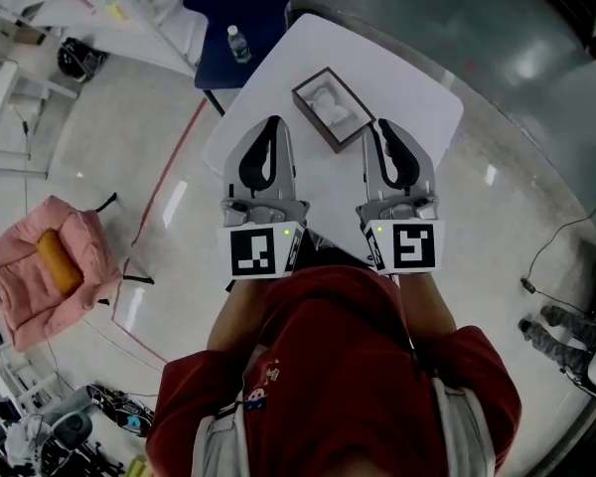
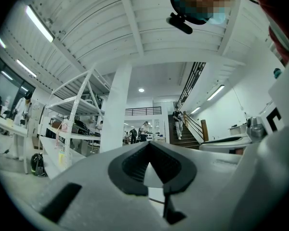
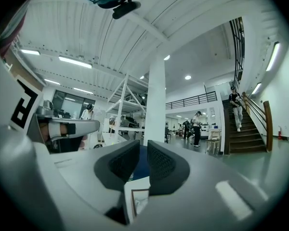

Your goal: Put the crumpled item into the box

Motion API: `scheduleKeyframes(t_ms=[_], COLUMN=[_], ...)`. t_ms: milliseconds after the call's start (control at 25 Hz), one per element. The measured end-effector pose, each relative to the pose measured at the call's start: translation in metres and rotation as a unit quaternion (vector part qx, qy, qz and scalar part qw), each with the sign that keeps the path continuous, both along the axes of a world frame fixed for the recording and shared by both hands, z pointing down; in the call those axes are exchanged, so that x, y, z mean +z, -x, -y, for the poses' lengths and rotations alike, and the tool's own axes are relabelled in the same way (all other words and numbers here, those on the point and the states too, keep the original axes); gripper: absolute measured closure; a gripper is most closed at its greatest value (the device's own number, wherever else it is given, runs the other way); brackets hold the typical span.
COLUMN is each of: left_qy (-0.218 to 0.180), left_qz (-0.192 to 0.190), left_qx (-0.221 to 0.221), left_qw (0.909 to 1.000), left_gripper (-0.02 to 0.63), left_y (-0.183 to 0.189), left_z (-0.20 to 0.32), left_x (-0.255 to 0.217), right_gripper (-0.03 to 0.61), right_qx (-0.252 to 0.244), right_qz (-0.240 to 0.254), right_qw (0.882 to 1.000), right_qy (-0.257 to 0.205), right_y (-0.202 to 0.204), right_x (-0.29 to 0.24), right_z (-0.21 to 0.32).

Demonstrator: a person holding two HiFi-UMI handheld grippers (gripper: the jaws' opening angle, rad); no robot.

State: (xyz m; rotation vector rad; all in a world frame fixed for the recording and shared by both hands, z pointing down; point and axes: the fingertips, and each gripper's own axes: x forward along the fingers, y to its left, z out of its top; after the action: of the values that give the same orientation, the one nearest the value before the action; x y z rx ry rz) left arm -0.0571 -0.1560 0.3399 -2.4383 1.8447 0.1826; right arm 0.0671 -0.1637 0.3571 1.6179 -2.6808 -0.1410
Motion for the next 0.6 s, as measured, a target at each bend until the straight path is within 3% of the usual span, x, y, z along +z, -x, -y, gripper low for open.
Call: scheduleKeyframes(t_ms=[280, 600], left_qy=[-0.002, -0.006], left_qz=[0.004, 0.004], left_qx=[-0.001, -0.003], left_qw=[1.0, 1.0], left_gripper=[0.611, 0.611], left_y=[0.007, 0.019], left_z=[-0.003, -0.014], left_x=[-0.003, -0.01], right_gripper=[0.572, 0.577], right_qx=[-0.014, -0.023], right_qz=[-0.003, -0.02], right_qw=[1.0, 1.0], right_qy=[0.004, 0.002], right_y=[0.013, 0.023], right_x=[0.002, -0.003], right_z=[-0.002, -0.011])
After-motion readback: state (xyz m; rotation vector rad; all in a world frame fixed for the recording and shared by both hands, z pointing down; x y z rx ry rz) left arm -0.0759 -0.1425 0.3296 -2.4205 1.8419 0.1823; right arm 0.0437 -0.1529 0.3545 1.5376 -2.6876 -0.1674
